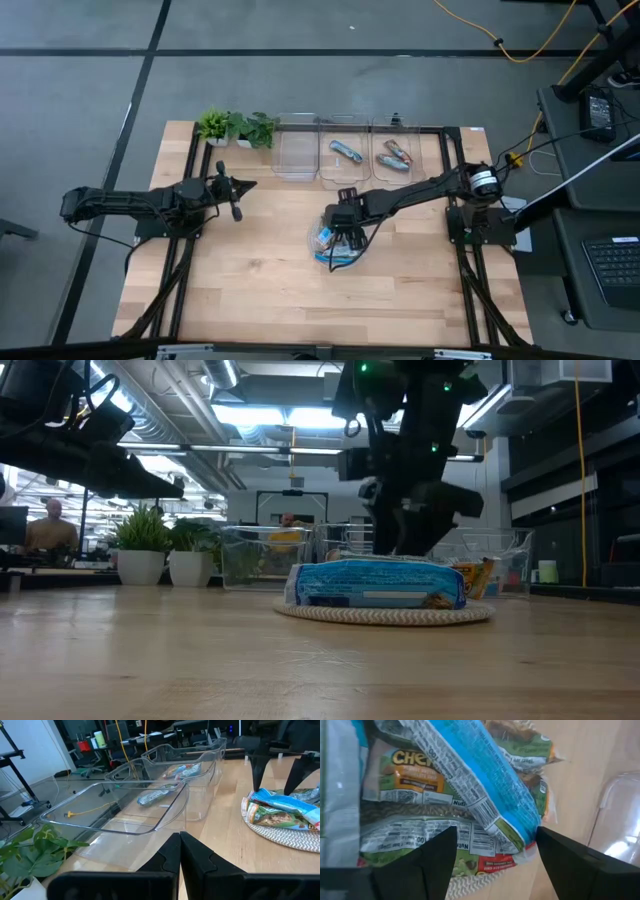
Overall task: Pick and place Granola Bars by type
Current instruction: Put the red granola bar into the right transparent bin
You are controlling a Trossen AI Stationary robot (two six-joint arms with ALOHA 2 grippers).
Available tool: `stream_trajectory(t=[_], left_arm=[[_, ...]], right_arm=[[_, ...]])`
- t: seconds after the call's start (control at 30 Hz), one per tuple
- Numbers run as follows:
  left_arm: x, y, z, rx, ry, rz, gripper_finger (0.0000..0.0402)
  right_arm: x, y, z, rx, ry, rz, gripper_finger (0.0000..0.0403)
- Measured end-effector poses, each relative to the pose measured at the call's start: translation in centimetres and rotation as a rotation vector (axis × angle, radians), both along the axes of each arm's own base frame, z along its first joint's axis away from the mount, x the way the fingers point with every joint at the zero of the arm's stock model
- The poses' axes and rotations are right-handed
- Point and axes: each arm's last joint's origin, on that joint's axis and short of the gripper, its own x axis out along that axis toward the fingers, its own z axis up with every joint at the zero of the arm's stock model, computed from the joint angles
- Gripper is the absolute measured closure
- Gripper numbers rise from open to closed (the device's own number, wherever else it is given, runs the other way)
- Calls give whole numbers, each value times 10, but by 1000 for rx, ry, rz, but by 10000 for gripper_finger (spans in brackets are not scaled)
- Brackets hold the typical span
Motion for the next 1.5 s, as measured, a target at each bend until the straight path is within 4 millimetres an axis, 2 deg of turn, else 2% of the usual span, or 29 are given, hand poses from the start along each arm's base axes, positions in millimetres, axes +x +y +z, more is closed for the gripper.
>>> stream_trajectory(t=[0.2, 0.33, 0.77, 1.0, 1.1, 1.2, 1.37, 1.5], left_arm=[[0, 0, 0, 0, -1, 0, 398], [0, 0, 0, 0, 0, 0, 398], [0, 0, 0, 0, 0, 0, 398], [0, 0, 0, 0, 0, 0, 398], [0, 0, 0, 0, 0, 0, 398], [0, 0, 0, 0, 0, -1, 398], [0, 0, 0, 0, -1, 0, 398], [0, 0, 0, 0, -1, 0, 398]], right_arm=[[2, 0, -6, 8, 8, -1, 132], [3, 1, -6, 39, 0, 5, 155], [4, 1, -6, 42, -6, 3, 324], [3, 1, -4, 49, -12, -20, 392], [2, 1, 4, 61, -32, -43, 396], [3, 1, 22, 76, -51, -81, 389], [4, 7, 63, 123, -126, -113, 398], [4, 15, 104, 183, -222, -127, 395]])
